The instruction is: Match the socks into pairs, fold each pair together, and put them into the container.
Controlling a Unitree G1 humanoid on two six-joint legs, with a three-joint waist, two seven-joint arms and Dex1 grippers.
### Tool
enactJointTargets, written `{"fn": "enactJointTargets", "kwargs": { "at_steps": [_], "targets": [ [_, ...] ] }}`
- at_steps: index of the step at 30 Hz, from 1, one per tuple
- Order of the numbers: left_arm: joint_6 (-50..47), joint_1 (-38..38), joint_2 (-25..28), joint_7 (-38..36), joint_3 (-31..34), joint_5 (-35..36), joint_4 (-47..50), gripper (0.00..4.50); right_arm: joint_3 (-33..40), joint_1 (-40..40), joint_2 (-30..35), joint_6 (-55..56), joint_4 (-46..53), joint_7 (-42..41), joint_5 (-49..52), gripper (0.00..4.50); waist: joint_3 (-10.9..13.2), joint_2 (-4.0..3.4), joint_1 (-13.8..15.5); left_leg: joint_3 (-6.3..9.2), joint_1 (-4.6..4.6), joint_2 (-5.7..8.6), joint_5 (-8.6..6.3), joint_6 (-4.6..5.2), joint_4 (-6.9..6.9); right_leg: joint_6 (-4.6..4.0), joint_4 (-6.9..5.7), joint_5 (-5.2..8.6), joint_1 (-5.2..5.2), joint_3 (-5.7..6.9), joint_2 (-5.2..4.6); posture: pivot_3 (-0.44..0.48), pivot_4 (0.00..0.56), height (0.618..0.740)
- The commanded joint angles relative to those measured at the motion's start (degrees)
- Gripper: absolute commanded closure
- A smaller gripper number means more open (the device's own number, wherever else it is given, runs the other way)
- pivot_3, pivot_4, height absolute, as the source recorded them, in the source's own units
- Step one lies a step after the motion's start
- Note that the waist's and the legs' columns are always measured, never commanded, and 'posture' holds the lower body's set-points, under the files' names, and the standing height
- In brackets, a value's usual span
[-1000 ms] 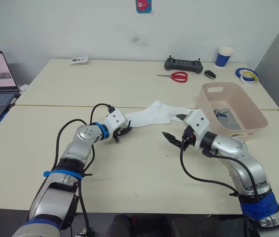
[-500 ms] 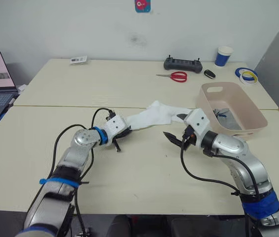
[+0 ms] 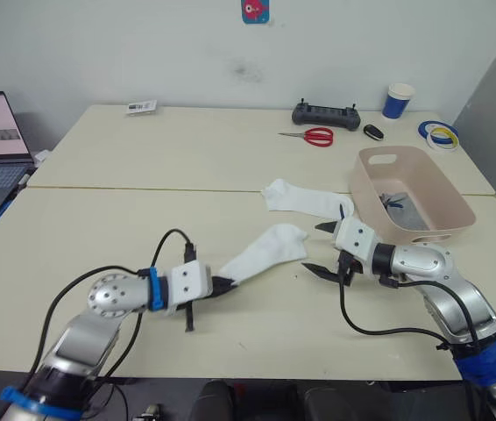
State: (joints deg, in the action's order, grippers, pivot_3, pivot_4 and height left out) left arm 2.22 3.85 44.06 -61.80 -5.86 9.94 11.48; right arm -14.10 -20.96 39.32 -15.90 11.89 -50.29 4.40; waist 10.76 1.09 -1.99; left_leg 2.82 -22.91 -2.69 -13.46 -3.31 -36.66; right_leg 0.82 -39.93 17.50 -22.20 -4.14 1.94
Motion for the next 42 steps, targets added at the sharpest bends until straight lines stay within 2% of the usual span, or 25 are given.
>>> {"fn": "enactJointTargets", "kwargs": {
  "at_steps": [1, 6, 11, 15, 20, 25, 30, 42],
  "targets": [
    [-0.09, -1.67, 0.89, 0.2, 2.93, 2.14, 2.24, 4.47, -2.74, -0.5, 2.43, 10.47, -2.81, -5.3, -3.03, 0.0, 0.01, -0.01, 0.0, 0.0, 0.01, 0.0, 0.0, 0.0, 0.0, -0.01, -0.01, 0.01, -0.01, 0.01, 0.0, 0.0, 0.15, 0.74],
    [-0.91, -1.63, 0.33, 1.51, 3.18, 2.29, 2.36, 4.47, -6.36, -2.4, 1.73, 21.11, -10.58, -7.07, -7.68, 0.0, 0.01, 0.0, 0.04, -0.03, -0.01, 0.01, 0.0, 0.0, 0.0, -0.02, 0.0, 0.01, -0.01, -0.01, 0.02, 0.0, 0.15, 0.74],
    [-1.08, -1.46, 0.63, 2.21, 2.82, 1.49, 1.4, 4.47, -7.9, -5.09, -0.36, 26.32, -15.61, -7.56, -10.31, 0.0, 0.01, 0.01, -0.13, -0.03, 0.03, -0.02, 0.0, 0.0, -0.01, -0.01, -0.02, 0.01, 0.0, -0.02, 0.03, 0.0, 0.15, 0.74],
    [-1.01, -0.9, 0.35, 2.58, 2.26, 1.05, 1.03, 4.5, -8.44, -6.47, -2.62, 27.56, -18.85, -7.54, -10.79, 0.85, 0.01, 0.01, -0.25, 0.01, 0.05, -0.05, 0.0, 0.0, -0.01, -0.02, -0.04, 0.0, 0.02, 0.0, 0.03, 0.0, 0.15, 0.74],
    [-1.07, 0.68, -0.16, 2.81, 1.45, 0.66, 0.32, 4.5, -8.07, -7.14, -4.96, 22.78, -21.96, -8.67, -10.1, 2.58, 0.01, 0.01, -0.23, 0.0, 0.07, -0.03, 0.0, 0.0, -0.02, -0.03, -0.05, 0.0, 0.05, -0.01, 0.03, 0.0, 0.15, 0.74],
    [-1.35, 1.27, -0.57, 2.59, 1.26, 0.63, 0.1, 4.5, -6.57, -7.96, -4.66, 22.69, -25.07, -8.61, -10.14, 4.38, 0.01, 0.01, -0.08, 0.0, 0.07, -0.01, 0.0, 0.0, -0.02, -0.03, -0.04, 0.0, 0.07, 0.0, 0.03, 0.0, 0.15, 0.74],
    [-1.09, 1.34, -0.48, 2.32, 1.52, 0.7, -0.38, 4.5, -5.37, -8.2, -3.87, 22.44, -24.3, -9.61, -8.74, 4.44, 0.01, 0.0, 0.14, 0.0, 0.06, 0.0, 0.0, 0.0, -0.04, -0.03, -0.04, 0.0, 0.08, 0.0, 0.03, 0.0, 0.15, 0.74],
    [-1.97, 3.17, -1.18, 2.32, 1.42, 1.15, -0.62, 4.5, -3.8, -7.42, -0.69, 15.34, -10.75, -14.52, -4.25, 4.44, 0.01, 0.0, 0.14, 0.04, 0.02, -0.02, 0.0, 0.0, -0.02, -0.03, -0.04, 0.01, 0.03, 0.02, 0.02, 0.0, 0.15, 0.74]
  ]
}}
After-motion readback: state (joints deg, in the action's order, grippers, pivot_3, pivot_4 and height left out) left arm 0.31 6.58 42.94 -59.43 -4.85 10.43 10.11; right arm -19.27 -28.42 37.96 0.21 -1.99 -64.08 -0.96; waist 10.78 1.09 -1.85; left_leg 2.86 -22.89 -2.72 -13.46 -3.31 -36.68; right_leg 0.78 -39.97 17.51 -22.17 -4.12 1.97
